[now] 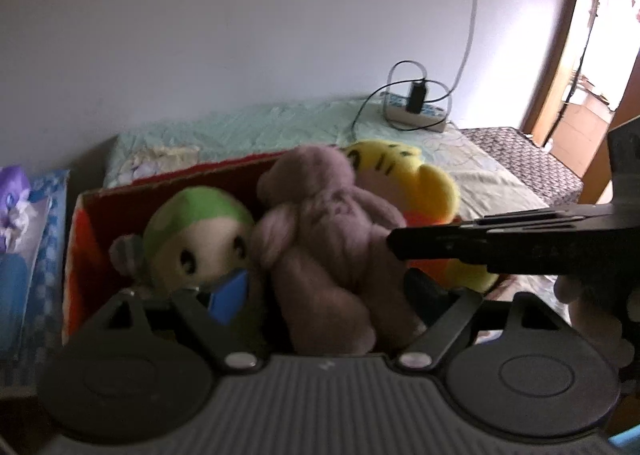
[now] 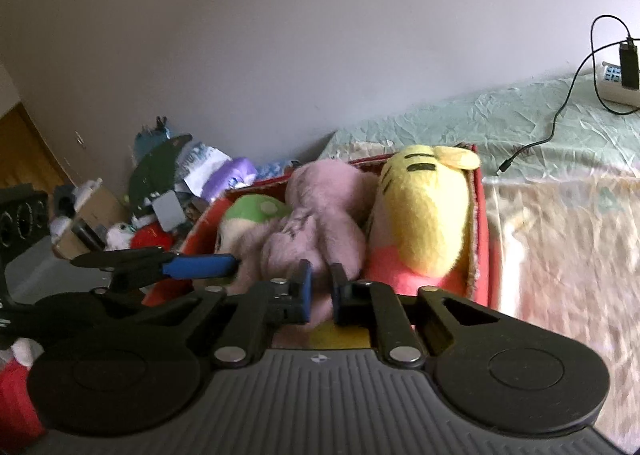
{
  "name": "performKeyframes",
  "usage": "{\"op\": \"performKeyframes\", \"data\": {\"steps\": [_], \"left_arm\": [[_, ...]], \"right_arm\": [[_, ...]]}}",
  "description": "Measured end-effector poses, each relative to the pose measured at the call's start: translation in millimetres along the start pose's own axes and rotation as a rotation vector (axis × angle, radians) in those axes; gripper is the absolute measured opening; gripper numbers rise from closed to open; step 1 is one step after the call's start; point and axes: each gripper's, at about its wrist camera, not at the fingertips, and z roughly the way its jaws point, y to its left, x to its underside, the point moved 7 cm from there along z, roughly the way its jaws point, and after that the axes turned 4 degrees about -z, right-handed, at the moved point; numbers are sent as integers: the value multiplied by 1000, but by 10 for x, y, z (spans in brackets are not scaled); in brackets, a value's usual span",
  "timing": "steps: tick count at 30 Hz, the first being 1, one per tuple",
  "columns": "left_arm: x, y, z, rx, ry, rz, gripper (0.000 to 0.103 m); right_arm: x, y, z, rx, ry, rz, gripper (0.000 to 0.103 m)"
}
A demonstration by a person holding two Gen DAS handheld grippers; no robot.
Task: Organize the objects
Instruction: 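Lower the pink teddy bear into the box beside the tiger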
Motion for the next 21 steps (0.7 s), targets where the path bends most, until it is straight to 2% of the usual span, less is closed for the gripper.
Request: {"op": "performKeyframes", "data": {"steps": [3, 8, 9, 13, 16, 19, 21], "left_arm": [[-9, 4, 23, -9, 2, -7, 83], [9, -13, -12, -24, 0, -12, 84], [20, -11, -27, -24, 2, -16, 84], [29, -5, -197, -23, -26, -6, 84], [22, 2, -366, -2, -58, -6, 84], [39, 0, -466, 14, -72, -12, 83], [84, 10, -457, -10, -61, -9, 80]], "right_arm": [[18, -16, 84, 75, 16, -29, 8], [53, -32, -67, 100, 6, -3, 14], [40, -21, -109, 97, -7, 4, 17], [-75, 152, -220, 25, -64, -6, 19], [-92, 282, -120, -17, -44, -19, 19], [-42, 308, 39, 1, -15, -31, 19], [11, 277, 121, 20, 11, -14, 18]]}}
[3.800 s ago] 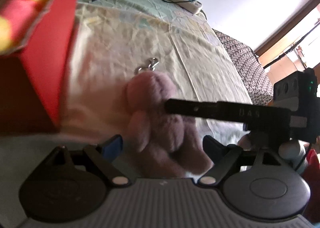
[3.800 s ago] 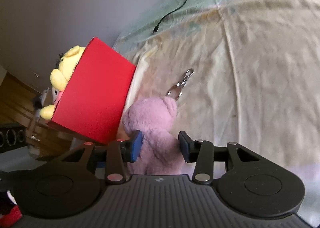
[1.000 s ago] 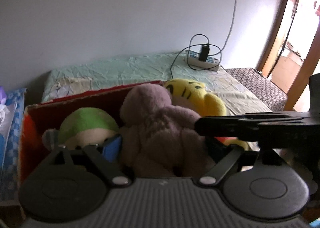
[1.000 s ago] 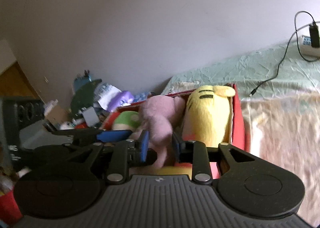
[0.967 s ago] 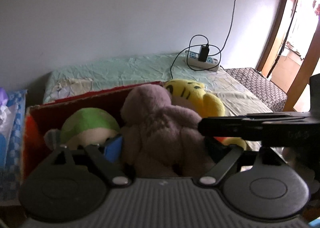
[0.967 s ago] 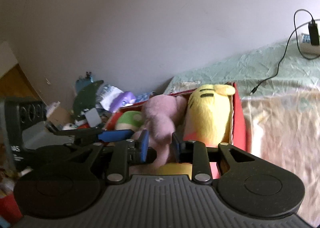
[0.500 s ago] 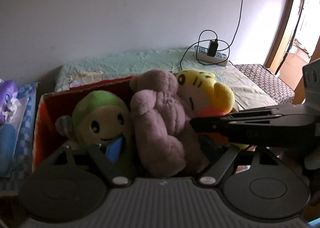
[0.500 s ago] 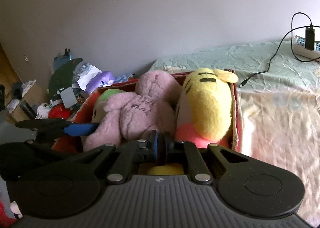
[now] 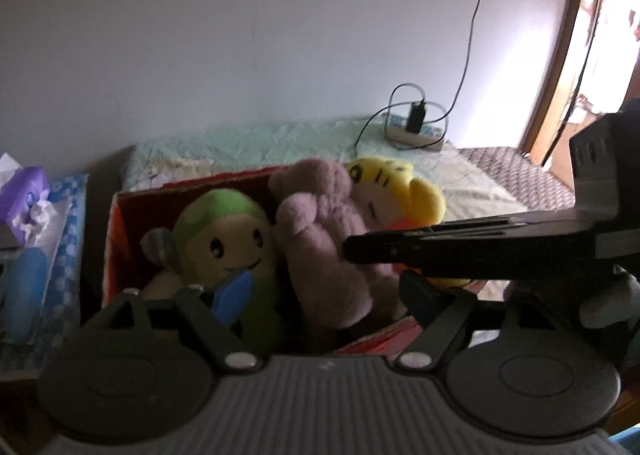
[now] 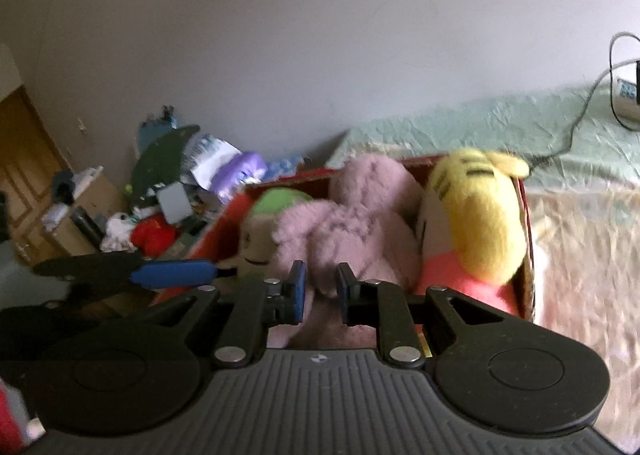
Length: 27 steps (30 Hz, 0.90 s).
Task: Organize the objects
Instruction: 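Lower the pink teddy bear into the box beside the tiger, then open the right gripper and withdraw both grippers from the box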
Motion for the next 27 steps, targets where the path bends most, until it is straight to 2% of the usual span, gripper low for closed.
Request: {"op": "performKeyframes", "data": {"steps": [2, 8, 9, 11, 13, 15, 19, 25, 27], "left_arm": [[60, 21, 16, -18, 22, -8, 78], [109, 125, 6, -61, 39, -40, 78], [99, 137, 2, -68, 39, -44, 78], [68, 150, 1, -88, 34, -51, 81], [27, 131, 13, -106, 27, -58, 85], [2, 75, 35, -114, 22, -58, 91], [-26, -84, 87, -131, 32, -50, 91], [-85, -351, 66, -209, 11, -4, 91], [-113, -461, 56, -245, -1, 5, 95]], "right_arm": [[53, -13, 36, 8, 12, -4, 14], [83, 23, -70, 24, -11, -2, 14], [67, 32, -112, 19, -23, 6, 19], [38, 55, -232, 25, -54, -2, 19], [24, 59, -331, 72, -74, -23, 21], [13, 46, -441, 115, -100, -31, 30], [-8, -72, -601, 193, -117, 10, 34], [18, -270, -830, 294, -113, 72, 38], [42, -357, -913, 307, -116, 99, 47]]}}
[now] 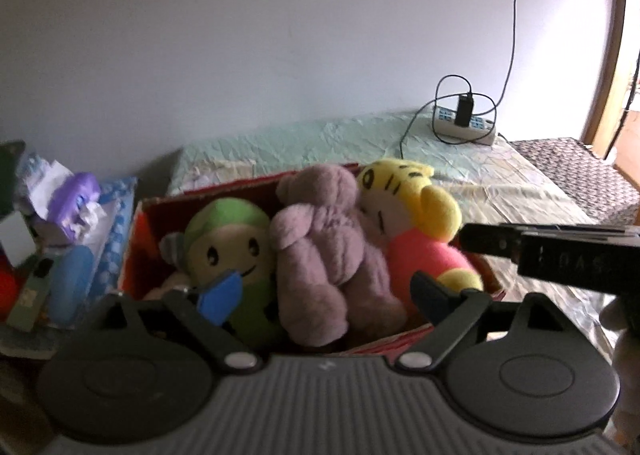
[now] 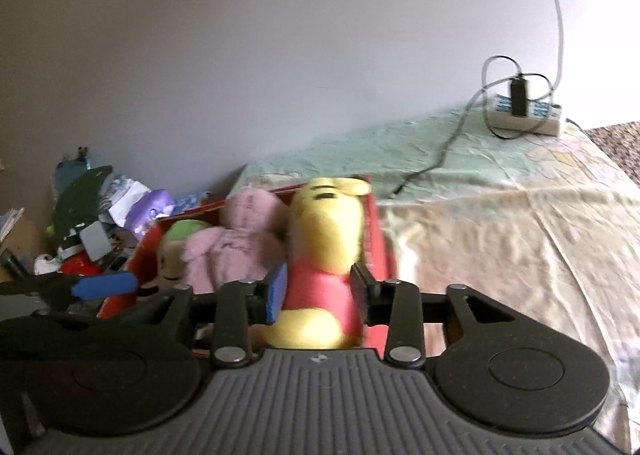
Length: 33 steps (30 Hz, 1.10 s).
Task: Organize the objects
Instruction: 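Open the right gripper and withdraw both grippers from the box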
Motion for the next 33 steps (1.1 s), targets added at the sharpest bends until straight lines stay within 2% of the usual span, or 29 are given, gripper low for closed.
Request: {"op": "performKeyframes", "data": {"steps": [2, 7, 14, 23, 27, 33], "left_arm": [[-15, -110, -11, -27, 1, -1, 95], [11, -436, 37, -62, 61, -14, 95], [133, -1087, 78, -36, 105, 12, 95], [338, -1792, 158, -15, 180, 44, 95], [403, -1942, 207, -25, 216, 36, 95], [475, -2045, 253, -41, 263, 2, 95]], "right_arm": [[0, -107, -69, 9, -8, 17, 52], [39, -451, -294, 52, -2, 26, 53], [206, -1028, -600, 134, 28, 30, 53], [360, -1526, -799, 212, 74, 22, 53], [408, -1676, -826, 236, 96, 13, 55], [481, -1746, -854, 226, 125, 0, 58]]}}
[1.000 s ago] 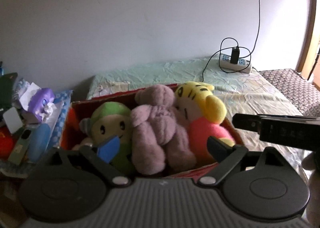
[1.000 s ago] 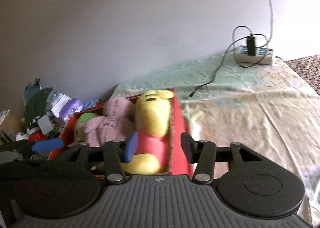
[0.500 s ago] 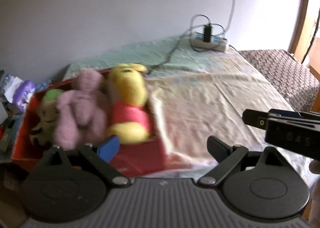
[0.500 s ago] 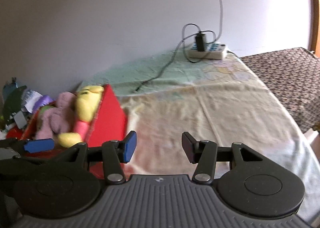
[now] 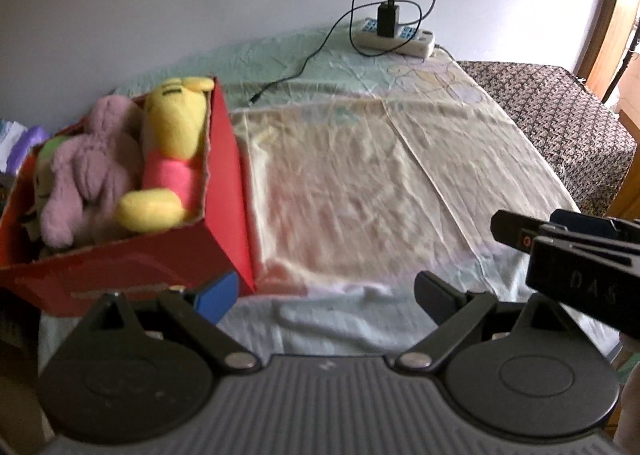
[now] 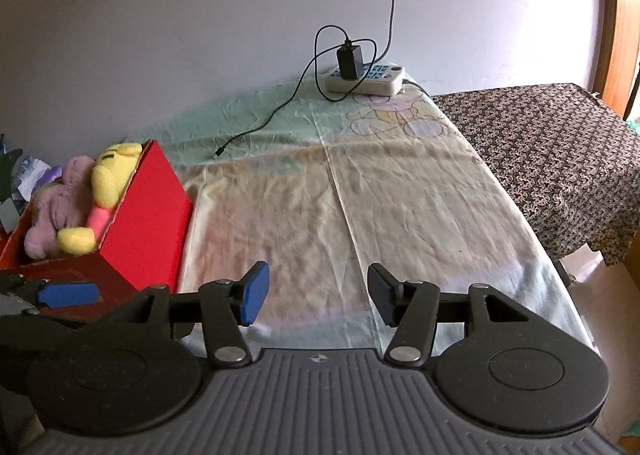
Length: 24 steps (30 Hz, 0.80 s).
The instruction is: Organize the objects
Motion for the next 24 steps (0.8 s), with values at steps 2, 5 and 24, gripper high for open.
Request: {"op": "performKeyframes", "data": {"steps": [2, 5, 24], "left_arm": [[24, -2, 1, -27, 9, -2, 95], [63, 40, -3, -77, 23, -11, 96], [118, 969, -222, -191, 5, -105, 98]], "right_arm": [[21, 10, 8, -10, 8, -7, 59], [37, 65, 33, -32, 16, -24, 61], [-73, 975, 92, -74, 33, -112, 76]]}}
